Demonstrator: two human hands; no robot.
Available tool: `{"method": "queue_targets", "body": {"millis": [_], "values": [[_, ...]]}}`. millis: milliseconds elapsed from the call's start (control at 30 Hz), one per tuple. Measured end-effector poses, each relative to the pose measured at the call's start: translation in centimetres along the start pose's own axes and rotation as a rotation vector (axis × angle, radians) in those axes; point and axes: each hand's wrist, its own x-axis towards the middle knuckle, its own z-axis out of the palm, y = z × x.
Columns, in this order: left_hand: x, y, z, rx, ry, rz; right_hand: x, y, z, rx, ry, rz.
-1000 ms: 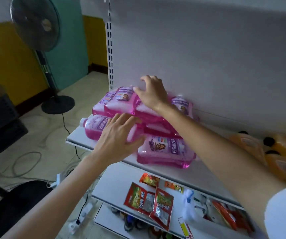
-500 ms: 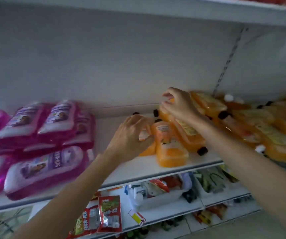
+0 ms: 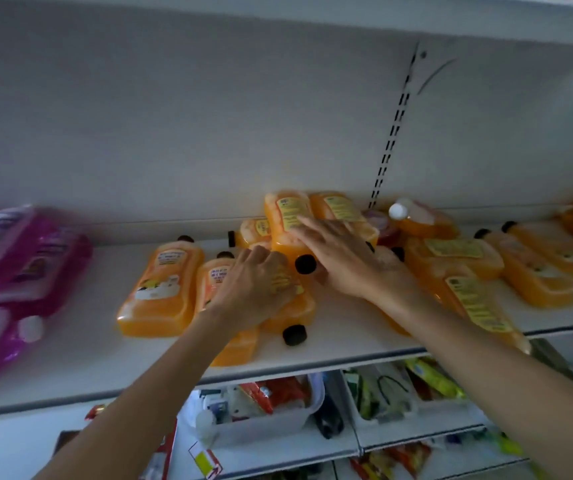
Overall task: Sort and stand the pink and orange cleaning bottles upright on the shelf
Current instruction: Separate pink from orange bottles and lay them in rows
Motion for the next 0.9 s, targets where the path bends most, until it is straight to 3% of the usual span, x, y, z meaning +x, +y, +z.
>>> {"method": "queue_targets", "body": {"millis": [267,500,600,700,800,900], "values": [[-0.1,0.5,-0.1,-0.038,0.08,-0.112,0.7,0.4,1.6,0.136,0.239,-0.085],[-0.4,0.1,-0.8,-0.122,0.205,-0.23,0.7,0.5,-2.2,0.958,0.236,-0.008],[-0.4,0.5,-0.8,-0.109,0.21,-0.23,0.6,0.1,-4.2,1.181,0.216,0.034],[-0.7,0.3,-0.7,-0.16,0.32,-0.171,1.1,-0.1,-5.7,1.377,0.245,0.035],[-1.1,0.0,-0.9,-0.223,0.324,-0.112,1.7,-0.3,-5.8,1.478,0.254,0.108],[-1.1,0.0,-1.0,-0.327,0.277,-0.059,2.5,-0.8,-4.9,1.4,0.367,0.193]]}}
